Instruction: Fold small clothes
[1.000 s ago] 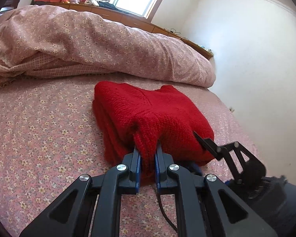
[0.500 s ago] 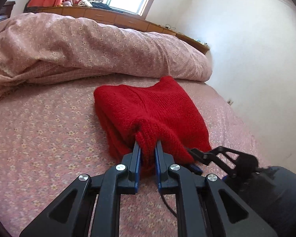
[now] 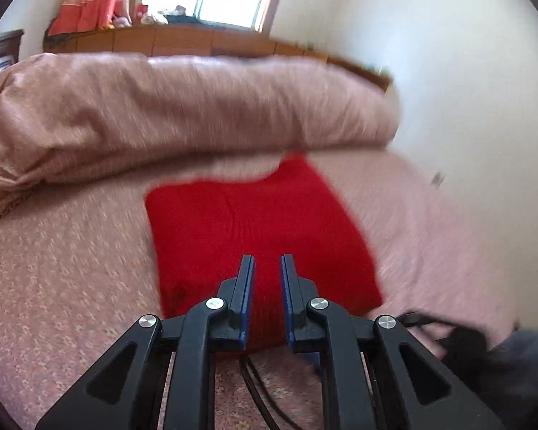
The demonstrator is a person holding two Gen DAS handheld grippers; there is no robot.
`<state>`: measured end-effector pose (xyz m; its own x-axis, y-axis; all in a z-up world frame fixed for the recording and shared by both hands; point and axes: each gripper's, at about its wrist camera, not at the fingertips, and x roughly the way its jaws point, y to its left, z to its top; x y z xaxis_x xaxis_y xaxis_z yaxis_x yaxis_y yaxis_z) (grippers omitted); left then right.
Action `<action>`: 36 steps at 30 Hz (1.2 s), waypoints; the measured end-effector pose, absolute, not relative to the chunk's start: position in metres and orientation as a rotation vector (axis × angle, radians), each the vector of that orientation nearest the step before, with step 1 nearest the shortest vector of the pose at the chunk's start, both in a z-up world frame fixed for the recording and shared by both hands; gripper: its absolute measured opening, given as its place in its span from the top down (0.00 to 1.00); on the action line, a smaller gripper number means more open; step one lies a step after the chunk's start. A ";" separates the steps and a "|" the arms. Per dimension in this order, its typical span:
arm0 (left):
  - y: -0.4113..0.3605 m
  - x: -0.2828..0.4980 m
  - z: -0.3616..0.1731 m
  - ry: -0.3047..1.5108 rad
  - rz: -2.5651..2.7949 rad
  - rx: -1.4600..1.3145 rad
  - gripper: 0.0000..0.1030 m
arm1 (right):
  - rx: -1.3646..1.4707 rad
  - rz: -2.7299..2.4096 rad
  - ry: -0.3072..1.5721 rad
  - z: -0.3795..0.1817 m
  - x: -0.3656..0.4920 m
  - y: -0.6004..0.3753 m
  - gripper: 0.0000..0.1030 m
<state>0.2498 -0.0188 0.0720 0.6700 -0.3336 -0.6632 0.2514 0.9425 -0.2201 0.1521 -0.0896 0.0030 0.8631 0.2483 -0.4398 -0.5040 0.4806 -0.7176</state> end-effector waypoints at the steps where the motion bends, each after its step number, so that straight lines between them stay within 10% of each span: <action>1: -0.023 0.254 0.058 0.796 -0.296 -0.083 0.93 | -0.954 0.472 0.302 0.005 0.155 -0.088 0.87; 17: -0.011 0.226 0.077 0.773 -0.199 -0.117 0.93 | -0.440 0.476 0.497 0.037 0.187 -0.170 0.94; 26: -0.029 0.186 0.137 0.641 -0.147 -0.065 0.78 | -0.174 0.391 0.379 0.091 0.144 -0.223 0.36; 30: -0.039 0.162 0.146 0.521 -0.145 -0.044 0.54 | -0.090 0.374 0.332 0.109 0.125 -0.245 0.09; 32: -0.041 0.151 0.135 0.449 -0.124 -0.024 0.36 | -0.046 0.373 0.330 0.109 0.119 -0.252 0.01; 36: -0.043 0.147 0.090 0.418 -0.120 0.044 0.35 | 0.060 0.386 0.417 0.083 0.128 -0.258 0.00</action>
<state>0.1468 -0.0433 0.0902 0.9070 -0.1070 -0.4072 0.1250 0.9920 0.0177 0.1276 -0.2581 0.0827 0.8432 0.3773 -0.3831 -0.3529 0.9259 0.1351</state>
